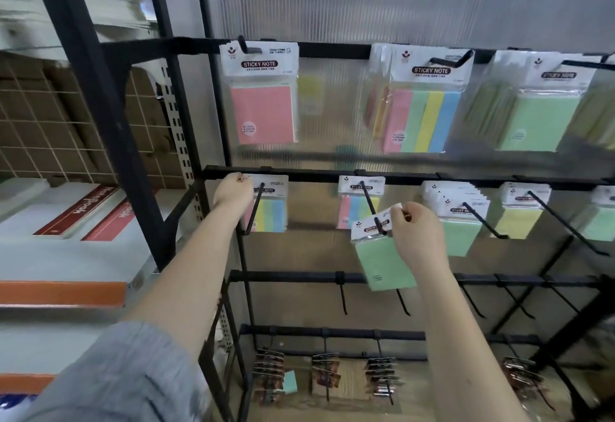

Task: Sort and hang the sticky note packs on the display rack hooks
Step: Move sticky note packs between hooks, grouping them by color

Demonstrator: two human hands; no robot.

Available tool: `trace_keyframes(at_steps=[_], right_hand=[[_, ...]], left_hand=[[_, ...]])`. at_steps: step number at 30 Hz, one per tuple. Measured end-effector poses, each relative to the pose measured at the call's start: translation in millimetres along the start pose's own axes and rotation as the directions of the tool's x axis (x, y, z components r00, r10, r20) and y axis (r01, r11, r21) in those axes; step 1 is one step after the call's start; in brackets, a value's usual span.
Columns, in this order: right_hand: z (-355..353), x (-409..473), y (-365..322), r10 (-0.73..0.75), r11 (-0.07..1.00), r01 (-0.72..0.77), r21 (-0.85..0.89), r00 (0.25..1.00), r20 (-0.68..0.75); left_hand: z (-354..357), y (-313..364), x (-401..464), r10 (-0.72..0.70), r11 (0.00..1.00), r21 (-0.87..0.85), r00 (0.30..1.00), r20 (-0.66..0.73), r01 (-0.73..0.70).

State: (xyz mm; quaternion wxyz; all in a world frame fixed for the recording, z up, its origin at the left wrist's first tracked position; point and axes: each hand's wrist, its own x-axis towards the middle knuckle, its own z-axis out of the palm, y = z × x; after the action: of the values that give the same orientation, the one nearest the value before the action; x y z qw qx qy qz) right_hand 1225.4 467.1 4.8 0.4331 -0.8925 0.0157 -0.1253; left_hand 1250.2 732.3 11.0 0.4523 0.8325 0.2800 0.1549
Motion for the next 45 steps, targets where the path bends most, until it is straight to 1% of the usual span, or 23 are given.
trace_keyframes(at_steps=[5,8,11,13,15,18,19,21,25,27,29,32,35,37,39,42,45], right_hand=[[-12.9,-6.1,-3.7,-0.001,0.998,0.005,-0.065,0.998,0.069],[-22.3,-8.9,-7.6,-0.009,0.992,0.023,-0.128,0.994,0.11],[-31.5,-11.3,-13.3,-0.014,0.992,0.031,-0.123,0.99,0.14],[-36.6,-12.1,-17.7,-0.023,0.995,0.037,-0.098,0.99,0.141],[-39.5,-12.6,-21.6,-0.035,0.997,0.045,-0.069,0.989,0.14],[-39.8,-13.0,-25.5,-0.045,0.998,0.051,-0.037,0.989,0.141],[-39.1,-13.0,-26.1,-0.046,0.998,0.05,-0.027,0.989,0.141],[-38.0,-13.3,-27.1,-0.039,0.999,0.041,-0.005,0.989,0.146],[-38.7,-14.5,-28.9,-0.03,0.999,0.028,0.017,0.989,0.145],[-39.5,-15.1,-29.0,-0.031,0.999,0.028,0.022,0.989,0.142],[-40.2,-15.9,-28.9,-0.025,0.999,0.022,0.027,0.99,0.142],[-41.6,-18.5,-28.8,-0.017,0.999,0.013,0.032,0.993,0.12],[-42.1,-22.4,-28.8,-0.025,0.999,0.022,0.038,0.995,0.098],[-41.4,-25.8,-29.6,-0.033,0.998,0.029,0.049,0.996,0.08],[-41.1,-30.0,-30.7,-0.036,0.996,0.032,0.08,0.998,0.053],[-41.9,-39.4,-33.1,-0.046,0.99,0.044,0.137,0.999,0.012],[-43.1,-49.9,-34.9,-0.07,0.982,0.077,0.17,0.996,-0.05]], left_hand=[[9.3,-16.3,4.4,-0.017,0.992,-0.13,0.999,-0.043,0.011],[16.3,-21.9,2.0,-0.017,0.98,-0.201,0.994,-0.112,-0.006],[20.9,-25.4,-2.3,-0.063,0.952,-0.306,0.983,-0.175,0.007],[22.1,-29.0,-4.4,-0.079,0.938,-0.346,0.978,-0.194,0.007],[23.5,-33.7,-5.8,-0.097,0.91,-0.412,0.985,-0.14,0.031],[27.1,-40.5,-4.4,-0.095,0.826,-0.551,0.993,0.071,0.118],[27.6,-42.3,-3.8,-0.08,0.807,-0.575,0.99,0.118,0.134],[28.0,-44.9,-4.6,-0.069,0.76,-0.627,0.981,0.183,0.171],[28.4,-51.1,-9.5,-0.086,0.604,-0.737,0.944,0.318,0.303],[31.8,-52.2,-11.5,-0.096,0.577,-0.753,0.941,0.324,0.318],[34.4,-50.2,-14.2,-0.103,0.585,-0.757,0.953,0.286,0.29],[33.3,-46.8,-19.6,-0.076,0.636,-0.743,0.976,0.206,0.206],[28.6,-45.3,-23.0,-0.119,0.631,-0.755,0.983,0.137,0.181],[25.1,-46.3,-26.4,-0.165,0.654,-0.734,0.982,0.097,0.183],[21.0,-49.9,-31.8,-0.155,0.732,-0.664,0.986,0.054,0.151],[13.7,-56.3,-45.3,-0.092,0.852,-0.516,0.996,0.011,0.085],[3.7,-55.5,-62.8,-0.056,0.897,-0.442,0.995,-0.077,0.017]])
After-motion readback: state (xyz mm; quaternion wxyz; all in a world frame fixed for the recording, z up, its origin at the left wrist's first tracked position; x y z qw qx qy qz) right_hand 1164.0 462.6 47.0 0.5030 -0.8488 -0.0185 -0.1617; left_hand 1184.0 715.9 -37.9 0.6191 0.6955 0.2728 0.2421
